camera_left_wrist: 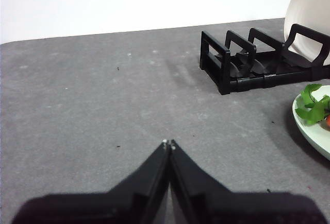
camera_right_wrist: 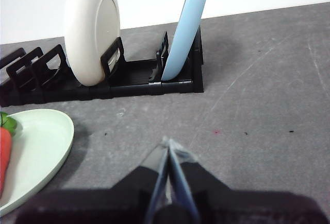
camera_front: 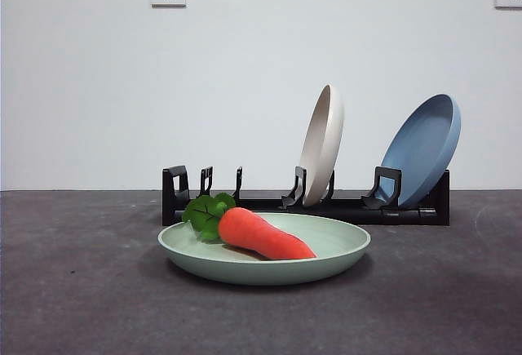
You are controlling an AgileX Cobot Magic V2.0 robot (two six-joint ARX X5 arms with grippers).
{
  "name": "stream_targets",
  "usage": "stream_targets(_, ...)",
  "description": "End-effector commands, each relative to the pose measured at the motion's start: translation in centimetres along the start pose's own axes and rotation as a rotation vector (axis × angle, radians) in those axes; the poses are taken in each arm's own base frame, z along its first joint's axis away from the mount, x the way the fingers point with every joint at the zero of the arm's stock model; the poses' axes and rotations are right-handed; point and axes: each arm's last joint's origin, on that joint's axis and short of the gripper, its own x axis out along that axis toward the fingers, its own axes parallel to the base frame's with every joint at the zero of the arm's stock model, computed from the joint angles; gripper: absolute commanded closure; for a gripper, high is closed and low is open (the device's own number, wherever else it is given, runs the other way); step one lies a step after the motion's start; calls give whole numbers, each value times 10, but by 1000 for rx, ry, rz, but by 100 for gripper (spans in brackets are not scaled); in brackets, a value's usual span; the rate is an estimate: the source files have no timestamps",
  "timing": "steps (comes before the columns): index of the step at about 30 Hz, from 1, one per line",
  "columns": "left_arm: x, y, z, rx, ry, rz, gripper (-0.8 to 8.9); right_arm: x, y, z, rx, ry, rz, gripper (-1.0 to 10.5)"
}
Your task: Take the green plate from the plate rack,put the plate on the table,take the carrot from the table,put the carrot in the plate
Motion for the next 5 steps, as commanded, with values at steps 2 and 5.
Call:
stream_targets(2,1,0,-4,-8,8,4,817,2,-1,-5,10,13,-1,944)
stream_targets(5,1,0,-4,-8,9,3,817,2,-1,-5,10,12,-1,944)
